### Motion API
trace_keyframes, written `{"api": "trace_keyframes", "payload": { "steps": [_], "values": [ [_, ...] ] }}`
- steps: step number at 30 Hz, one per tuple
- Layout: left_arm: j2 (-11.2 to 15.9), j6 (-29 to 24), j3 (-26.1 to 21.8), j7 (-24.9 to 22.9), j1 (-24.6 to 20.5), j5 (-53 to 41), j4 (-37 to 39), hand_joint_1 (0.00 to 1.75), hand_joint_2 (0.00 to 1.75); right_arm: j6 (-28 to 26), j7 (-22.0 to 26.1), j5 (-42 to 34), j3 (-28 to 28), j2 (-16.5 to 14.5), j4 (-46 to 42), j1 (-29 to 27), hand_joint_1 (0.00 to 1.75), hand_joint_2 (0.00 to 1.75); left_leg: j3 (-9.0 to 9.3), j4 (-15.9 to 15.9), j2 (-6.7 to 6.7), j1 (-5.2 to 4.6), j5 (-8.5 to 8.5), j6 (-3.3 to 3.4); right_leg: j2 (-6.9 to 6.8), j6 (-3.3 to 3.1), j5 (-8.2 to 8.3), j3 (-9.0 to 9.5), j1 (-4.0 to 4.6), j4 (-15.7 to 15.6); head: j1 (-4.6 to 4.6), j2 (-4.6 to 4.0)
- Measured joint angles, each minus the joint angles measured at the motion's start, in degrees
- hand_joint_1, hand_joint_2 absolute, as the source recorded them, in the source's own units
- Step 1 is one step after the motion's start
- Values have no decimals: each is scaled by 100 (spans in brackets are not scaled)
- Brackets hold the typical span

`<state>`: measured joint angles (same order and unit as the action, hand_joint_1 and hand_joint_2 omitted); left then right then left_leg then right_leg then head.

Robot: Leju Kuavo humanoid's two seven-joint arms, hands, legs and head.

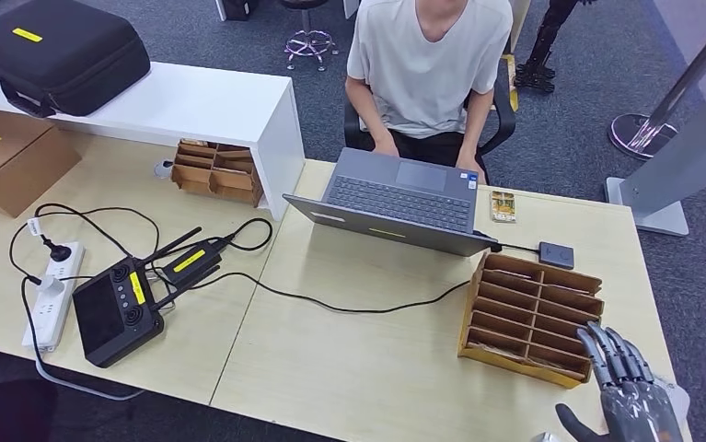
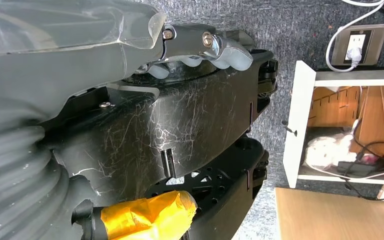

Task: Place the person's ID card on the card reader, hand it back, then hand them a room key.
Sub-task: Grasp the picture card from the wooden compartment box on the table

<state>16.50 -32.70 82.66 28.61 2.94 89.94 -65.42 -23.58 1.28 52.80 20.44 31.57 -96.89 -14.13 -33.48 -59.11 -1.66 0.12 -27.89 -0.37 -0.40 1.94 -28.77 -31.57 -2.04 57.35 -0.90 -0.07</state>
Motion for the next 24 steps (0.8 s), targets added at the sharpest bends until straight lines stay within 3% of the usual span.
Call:
{"api": "trace_keyframes", "payload": {
  "steps": [24],
  "values": [
    [2,-17,0,-27,-5,1,0,0,175,-9,-32,-147,221,-91,237,17,0,175,0,0,0,0,0,0,0,0,0,1,0,0,0,0]
  ]
}}
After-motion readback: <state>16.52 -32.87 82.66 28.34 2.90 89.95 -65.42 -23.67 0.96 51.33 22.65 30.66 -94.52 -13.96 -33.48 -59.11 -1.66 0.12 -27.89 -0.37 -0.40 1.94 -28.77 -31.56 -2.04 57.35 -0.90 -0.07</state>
